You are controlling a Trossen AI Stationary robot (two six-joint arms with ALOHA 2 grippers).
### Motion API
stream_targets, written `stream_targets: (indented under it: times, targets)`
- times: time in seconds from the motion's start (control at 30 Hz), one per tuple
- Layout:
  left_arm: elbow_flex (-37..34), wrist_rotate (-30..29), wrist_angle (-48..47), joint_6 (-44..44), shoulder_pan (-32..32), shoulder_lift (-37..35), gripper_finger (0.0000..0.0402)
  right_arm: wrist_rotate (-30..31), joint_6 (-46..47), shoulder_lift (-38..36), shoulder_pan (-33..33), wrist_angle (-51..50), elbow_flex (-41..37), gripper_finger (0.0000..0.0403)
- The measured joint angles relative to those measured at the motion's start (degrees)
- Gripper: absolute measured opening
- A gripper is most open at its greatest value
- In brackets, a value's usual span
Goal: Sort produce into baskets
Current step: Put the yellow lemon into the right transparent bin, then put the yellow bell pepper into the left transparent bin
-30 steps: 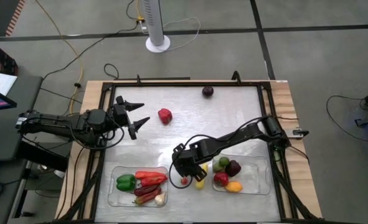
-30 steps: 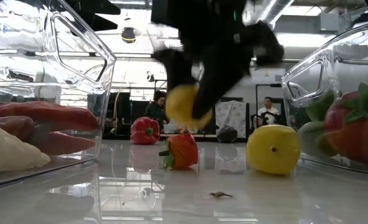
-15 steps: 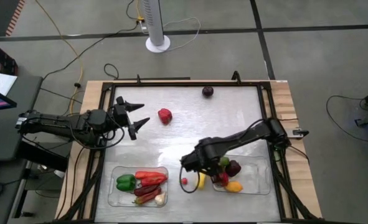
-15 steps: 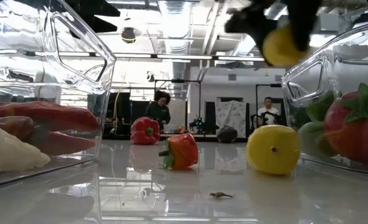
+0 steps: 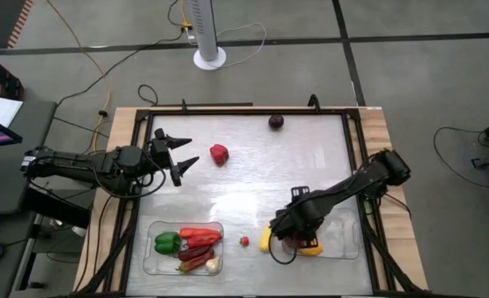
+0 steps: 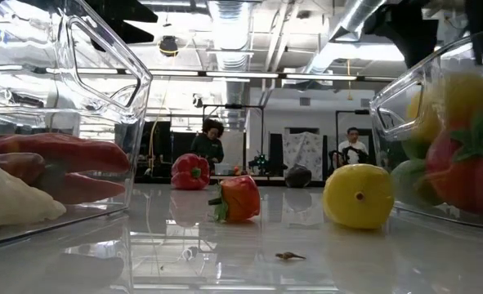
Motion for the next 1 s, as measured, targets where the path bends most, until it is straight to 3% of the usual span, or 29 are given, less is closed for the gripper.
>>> stream_targets:
  times: [0.2, 0.37, 0.5, 0.7, 1.0]
  targets:
    - [0.0, -1.2, 1.6, 1.6, 0.0, 0.0, 0.0306, 2.4, -0.9, -0.8, -1.5, -0.3, 4.2, 0.0381]
    - [0.0, -1.6, 1.7, 2.3, 0.0, 0.0, 0.0306, 6.1, -11.1, 1.9, -2.8, 7.6, 8.9, 0.0380]
    - [0.0, -1.6, 1.7, 2.4, 0.0, 0.0, 0.0306, 1.8, -19.2, 7.6, -3.6, 12.8, 12.3, 0.0374]
    - [0.0, -1.6, 1.0, 3.2, 0.0, 0.0, 0.0306, -3.4, -28.9, 18.4, -4.0, 10.5, 21.5, 0.0369]
    - [0.0, -1.6, 0.8, 3.0, 0.0, 0.0, 0.0306, -14.8, -34.4, 28.5, -4.0, 9.2, 27.4, 0.0368]
